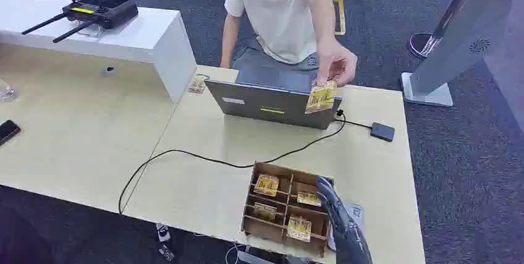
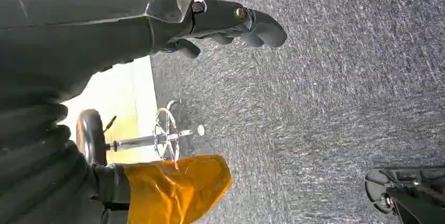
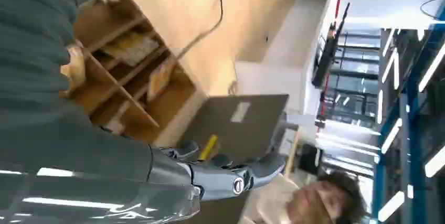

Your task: Pass the card to the sensor for recognition and then transmit it.

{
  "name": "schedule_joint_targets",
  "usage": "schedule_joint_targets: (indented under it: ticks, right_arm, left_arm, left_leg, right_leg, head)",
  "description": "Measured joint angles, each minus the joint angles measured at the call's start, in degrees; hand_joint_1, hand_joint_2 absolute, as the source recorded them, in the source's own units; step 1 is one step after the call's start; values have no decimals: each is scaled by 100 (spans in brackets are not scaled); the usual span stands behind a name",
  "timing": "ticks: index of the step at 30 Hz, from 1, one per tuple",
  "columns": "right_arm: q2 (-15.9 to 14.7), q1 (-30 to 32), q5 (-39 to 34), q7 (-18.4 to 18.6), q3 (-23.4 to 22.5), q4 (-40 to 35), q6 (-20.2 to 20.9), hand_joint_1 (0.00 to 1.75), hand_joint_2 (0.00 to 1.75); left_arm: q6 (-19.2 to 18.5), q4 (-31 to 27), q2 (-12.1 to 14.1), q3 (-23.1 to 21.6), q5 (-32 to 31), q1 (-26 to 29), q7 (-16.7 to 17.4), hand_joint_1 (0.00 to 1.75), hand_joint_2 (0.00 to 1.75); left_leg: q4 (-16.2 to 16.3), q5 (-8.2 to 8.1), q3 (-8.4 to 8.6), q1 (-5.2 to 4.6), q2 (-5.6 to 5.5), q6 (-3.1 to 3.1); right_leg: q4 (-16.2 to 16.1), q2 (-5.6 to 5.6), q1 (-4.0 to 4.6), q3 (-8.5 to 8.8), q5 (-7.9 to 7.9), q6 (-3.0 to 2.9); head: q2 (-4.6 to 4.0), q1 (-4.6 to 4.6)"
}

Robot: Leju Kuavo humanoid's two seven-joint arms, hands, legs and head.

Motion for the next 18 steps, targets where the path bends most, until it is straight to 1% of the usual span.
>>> schedule_joint_targets:
  ticks: [3, 6, 8, 12, 18]
  right_arm:
    - [227, -168, 1148, 128, -118, -13, -425, 0, 175]
    - [415, -436, 2479, 296, -153, -11, -1113, 0, 175]
    - [483, -583, 3137, 411, -183, -9, -1476, 0, 175]
    - [540, -819, 3974, 668, -260, 9, -1949, 0, 175]
    - [540, -1151, 5385, 1272, -391, 223, -2426, 0, 175]
  left_arm:
    - [-50, 0, 35, -44, -63, 0, -17, 0, 175]
    - [-72, 0, 55, -98, -172, -19, -54, 0, 175]
    - [-79, 0, 70, -164, -225, -31, -59, 0, 175]
    - [-74, 0, 79, -278, -337, -62, -63, 0, 175]
    - [-111, 0, 57, -527, -542, -155, 20, 0, 175]
  left_leg:
    - [0, 1, 0, 0, 0, -1]
    - [0, 5, 0, 0, 0, -6]
    - [0, 6, 0, 0, -1, -4]
    - [0, 6, 0, -1, -1, -4]
    - [1, 6, 0, -1, -1, -4]
  right_leg:
    - [2, 0, 0, 0, 1, -1]
    - [2, 1, 0, 0, 1, -1]
    - [2, 0, 1, 1, 1, -1]
    - [1, 0, 0, 1, 3, 1]
    - [1, 0, 0, 1, 6, 1]
  head:
    - [0, 2]
    - [0, 0]
    - [0, 2]
    - [0, 0]
    - [0, 0]
